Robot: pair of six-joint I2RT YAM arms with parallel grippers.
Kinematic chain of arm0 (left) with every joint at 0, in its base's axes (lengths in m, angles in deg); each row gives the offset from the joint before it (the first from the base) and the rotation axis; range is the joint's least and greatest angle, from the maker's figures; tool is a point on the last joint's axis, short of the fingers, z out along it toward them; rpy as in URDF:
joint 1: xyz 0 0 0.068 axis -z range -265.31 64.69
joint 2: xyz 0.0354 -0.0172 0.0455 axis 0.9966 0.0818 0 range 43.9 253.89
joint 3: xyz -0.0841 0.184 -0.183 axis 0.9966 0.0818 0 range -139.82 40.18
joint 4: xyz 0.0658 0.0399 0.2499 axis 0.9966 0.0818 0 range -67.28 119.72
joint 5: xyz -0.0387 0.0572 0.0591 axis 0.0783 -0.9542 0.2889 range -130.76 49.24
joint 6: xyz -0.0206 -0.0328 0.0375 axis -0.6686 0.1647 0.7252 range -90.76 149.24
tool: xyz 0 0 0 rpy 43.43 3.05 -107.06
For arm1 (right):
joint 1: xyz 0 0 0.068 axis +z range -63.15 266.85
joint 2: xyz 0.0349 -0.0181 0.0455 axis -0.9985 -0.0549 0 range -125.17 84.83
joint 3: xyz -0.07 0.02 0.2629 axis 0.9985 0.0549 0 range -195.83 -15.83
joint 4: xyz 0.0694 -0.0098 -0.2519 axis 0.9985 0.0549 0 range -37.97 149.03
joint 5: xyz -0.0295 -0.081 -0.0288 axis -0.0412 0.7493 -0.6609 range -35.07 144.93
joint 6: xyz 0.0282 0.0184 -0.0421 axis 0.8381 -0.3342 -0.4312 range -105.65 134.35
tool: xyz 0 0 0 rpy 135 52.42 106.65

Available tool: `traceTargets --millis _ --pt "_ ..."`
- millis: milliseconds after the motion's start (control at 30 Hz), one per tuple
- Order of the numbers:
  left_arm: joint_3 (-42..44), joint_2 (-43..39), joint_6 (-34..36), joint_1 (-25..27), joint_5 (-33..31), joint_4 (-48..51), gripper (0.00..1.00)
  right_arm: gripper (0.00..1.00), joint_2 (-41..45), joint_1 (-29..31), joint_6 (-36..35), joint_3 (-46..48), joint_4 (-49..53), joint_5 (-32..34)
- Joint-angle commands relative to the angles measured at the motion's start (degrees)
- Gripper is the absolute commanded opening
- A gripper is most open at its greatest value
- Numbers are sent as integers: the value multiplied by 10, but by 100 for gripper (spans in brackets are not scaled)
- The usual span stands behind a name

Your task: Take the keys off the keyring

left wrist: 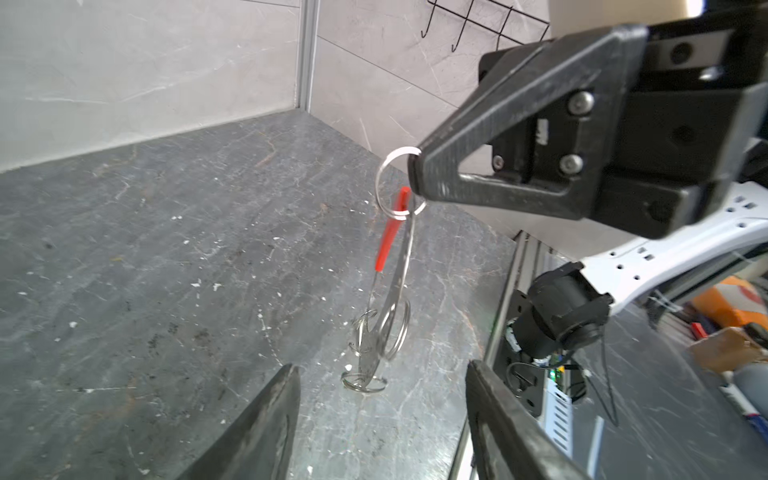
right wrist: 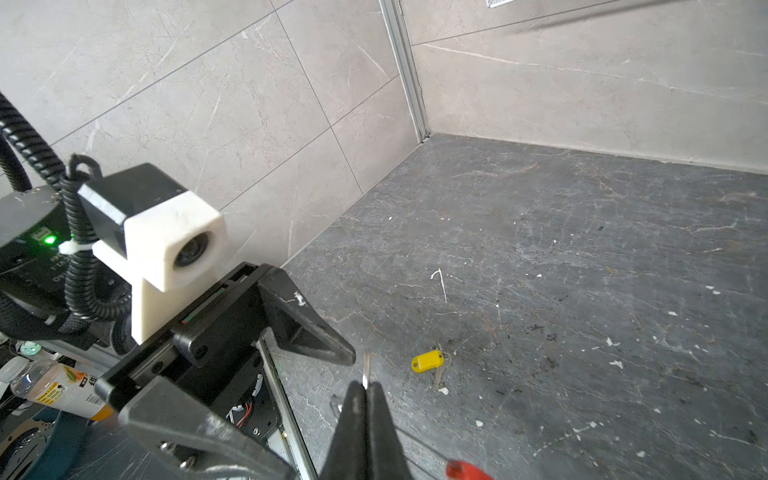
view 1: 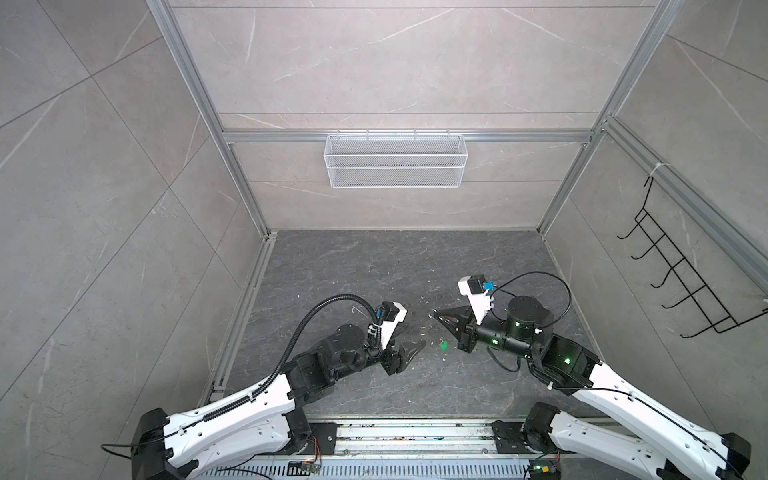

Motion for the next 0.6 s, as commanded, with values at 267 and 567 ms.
traceTargets --millis 267,567 --pt "-38 34 56 3 -48 -11 59 0 -12 7 21 -28 -26 -31" --pt "-36 33 54 3 -42 -15 36 0 -17 12 35 -32 -31 -36"
